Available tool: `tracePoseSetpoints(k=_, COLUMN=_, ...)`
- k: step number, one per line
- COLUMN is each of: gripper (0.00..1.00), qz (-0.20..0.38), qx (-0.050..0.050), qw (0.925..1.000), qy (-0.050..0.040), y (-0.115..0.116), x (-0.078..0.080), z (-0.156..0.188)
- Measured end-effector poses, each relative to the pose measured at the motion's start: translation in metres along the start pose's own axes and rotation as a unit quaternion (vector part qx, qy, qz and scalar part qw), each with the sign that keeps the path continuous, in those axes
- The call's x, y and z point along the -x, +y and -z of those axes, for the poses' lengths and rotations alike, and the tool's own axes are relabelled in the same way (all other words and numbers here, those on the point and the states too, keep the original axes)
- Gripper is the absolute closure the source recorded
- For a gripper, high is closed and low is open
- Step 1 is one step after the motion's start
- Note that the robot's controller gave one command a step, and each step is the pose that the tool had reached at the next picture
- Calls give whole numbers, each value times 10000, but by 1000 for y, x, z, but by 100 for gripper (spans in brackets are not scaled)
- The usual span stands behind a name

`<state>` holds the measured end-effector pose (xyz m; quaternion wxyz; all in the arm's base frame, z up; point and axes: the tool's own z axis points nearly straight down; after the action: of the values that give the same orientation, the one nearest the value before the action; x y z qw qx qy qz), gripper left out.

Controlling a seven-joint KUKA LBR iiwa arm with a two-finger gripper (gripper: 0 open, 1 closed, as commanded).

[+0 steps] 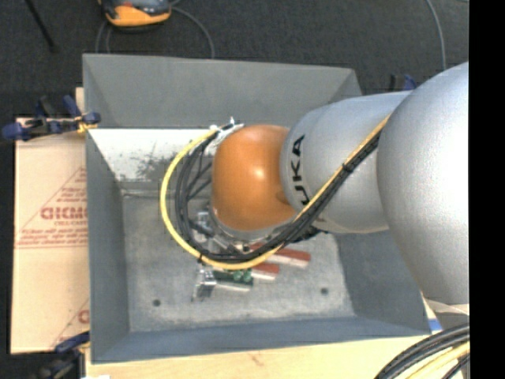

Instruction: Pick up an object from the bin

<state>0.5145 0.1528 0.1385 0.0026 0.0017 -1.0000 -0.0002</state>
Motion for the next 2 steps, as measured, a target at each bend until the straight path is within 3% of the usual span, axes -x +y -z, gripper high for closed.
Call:
tracePoseSetpoints(k=1, gripper=0, qz=-18, qx=6, qw=10000, qy=-35, y=0, x=2, z=4)
tracePoseSetpoints(k=2, gripper=0, qz=262, qx=4, qw=9996, qy=-55, y=-26, x=6, z=-27)
